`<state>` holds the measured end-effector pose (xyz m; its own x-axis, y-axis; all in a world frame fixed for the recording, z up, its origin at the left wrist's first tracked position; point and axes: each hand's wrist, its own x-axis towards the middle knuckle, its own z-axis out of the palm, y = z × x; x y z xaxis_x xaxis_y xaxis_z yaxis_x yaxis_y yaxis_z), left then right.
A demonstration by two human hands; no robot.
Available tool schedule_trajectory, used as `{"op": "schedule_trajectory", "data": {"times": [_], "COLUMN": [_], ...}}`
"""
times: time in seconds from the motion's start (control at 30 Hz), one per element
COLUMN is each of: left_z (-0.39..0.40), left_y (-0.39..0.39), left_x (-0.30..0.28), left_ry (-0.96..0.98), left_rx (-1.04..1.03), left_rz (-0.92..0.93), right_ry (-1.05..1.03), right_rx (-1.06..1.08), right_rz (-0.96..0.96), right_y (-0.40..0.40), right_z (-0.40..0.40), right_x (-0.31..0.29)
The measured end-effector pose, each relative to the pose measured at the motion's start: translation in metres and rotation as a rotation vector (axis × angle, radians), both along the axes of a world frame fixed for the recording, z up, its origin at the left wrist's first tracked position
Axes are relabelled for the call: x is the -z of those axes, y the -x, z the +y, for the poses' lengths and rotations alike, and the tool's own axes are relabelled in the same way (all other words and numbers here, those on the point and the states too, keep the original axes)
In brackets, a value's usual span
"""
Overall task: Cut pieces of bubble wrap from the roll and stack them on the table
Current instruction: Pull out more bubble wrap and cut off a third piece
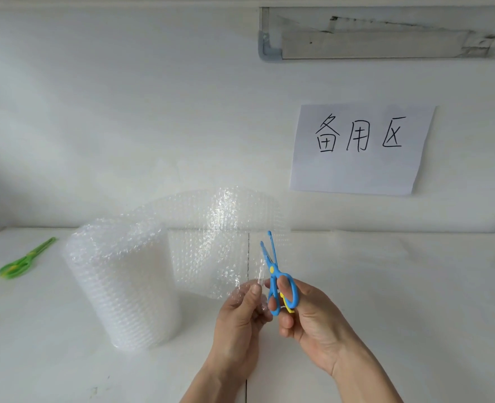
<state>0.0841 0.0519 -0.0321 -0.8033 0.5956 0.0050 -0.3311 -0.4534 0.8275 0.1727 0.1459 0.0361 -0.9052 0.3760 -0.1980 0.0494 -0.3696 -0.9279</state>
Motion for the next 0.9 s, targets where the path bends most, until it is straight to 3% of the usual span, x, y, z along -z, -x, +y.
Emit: {"op": "schedule_trajectory", "data": {"times": [0.43, 0.57, 0.9], "left_z": [0.000, 0.000, 0.000], "left_y": [-0.006, -0.007, -0.004], "left_x": [-0.007, -0.007, -0.002], "left_ry": [0.035, 0.047, 0.032], "left_rx": [0.003, -0.003, 0.003], "left_rz": [0.068, 0.081, 0.041], "right_ry": [-0.133, -0.064, -0.071], "right_rx": [-0.129, -0.103, 0.018], "right_rz": [-0.165, -0.211, -0.063], "right_y": [0.002, 0.007, 0.009], "right_z": [0.006, 0.007, -0.004], "right_x": [-0.025, -0.028, -0.007]}}
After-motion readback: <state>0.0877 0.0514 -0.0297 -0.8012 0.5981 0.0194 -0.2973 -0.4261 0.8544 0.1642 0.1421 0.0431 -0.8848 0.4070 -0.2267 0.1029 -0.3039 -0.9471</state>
